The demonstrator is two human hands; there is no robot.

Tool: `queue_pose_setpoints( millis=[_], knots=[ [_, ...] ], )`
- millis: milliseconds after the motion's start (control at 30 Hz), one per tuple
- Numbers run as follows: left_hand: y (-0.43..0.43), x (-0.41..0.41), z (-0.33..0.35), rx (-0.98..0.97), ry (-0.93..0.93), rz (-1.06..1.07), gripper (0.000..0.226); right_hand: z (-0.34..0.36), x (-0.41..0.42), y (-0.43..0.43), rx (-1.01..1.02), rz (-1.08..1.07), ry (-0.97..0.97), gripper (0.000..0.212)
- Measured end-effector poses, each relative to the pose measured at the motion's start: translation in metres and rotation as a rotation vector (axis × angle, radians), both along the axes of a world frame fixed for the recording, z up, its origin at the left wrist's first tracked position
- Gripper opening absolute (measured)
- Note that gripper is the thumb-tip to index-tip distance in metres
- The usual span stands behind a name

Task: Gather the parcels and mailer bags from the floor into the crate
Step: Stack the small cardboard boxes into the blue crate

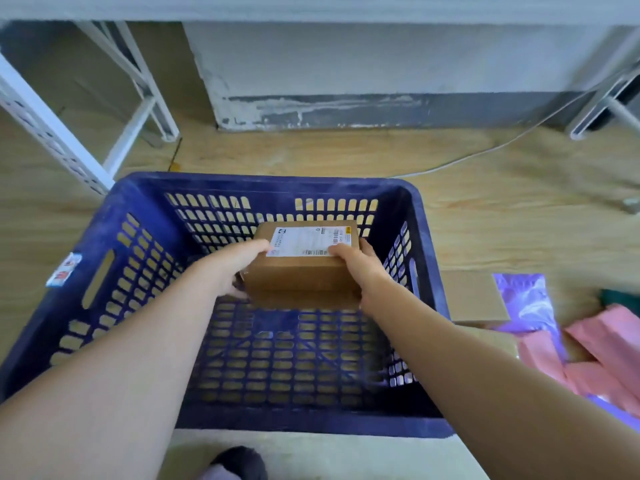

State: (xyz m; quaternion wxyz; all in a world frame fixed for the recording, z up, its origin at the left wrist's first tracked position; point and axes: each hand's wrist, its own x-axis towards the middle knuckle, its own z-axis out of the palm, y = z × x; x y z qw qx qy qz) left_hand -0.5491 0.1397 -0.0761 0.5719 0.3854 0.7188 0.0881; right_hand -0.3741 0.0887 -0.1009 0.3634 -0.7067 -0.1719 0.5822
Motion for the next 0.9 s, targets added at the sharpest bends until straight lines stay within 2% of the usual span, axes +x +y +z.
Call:
queue_pose_setpoints(
  millis=[167, 300, 433, 533, 633, 800, 900],
  knots=[
    [-0.010, -0.010, 0.035, 0.021, -0.030, -0.100, 0.047, 0.028, 0.004, -0.015, 0.061, 0.113, 0.003, 0.057],
    [-0.006, -0.021, 0.039, 0.104, -0.022, -0.081, 0.045, 0.036, -0.003, -0.012, 0.083, 0.157, 0.069, 0.056],
    [-0.001, -0.050, 0.023, 0.112, -0.012, -0.016, 0.043, 0.013, -0.033, 0.001, 0.066, 0.176, 0.133, 0.047],
    [0.000, -0.067, 0.003, 0.088, -0.024, 0.094, 0.037, -0.007, -0.058, 0.012, 0.076, 0.197, 0.111, 0.063],
    [0.001, -0.083, -0.020, 0.084, -0.030, 0.218, 0.041, -0.028, -0.079, 0.025, 0.037, 0.235, 0.093, 0.074],
    [0.011, -0.114, -0.042, 0.137, 0.034, 0.330, 0.048, -0.050, -0.111, 0.041, 0.002, 0.290, 0.168, 0.063],
    [0.020, -0.124, -0.050, 0.214, 0.106, 0.311, 0.047, -0.061, -0.132, 0.047, 0.003, 0.313, 0.182, 0.066]
  ],
)
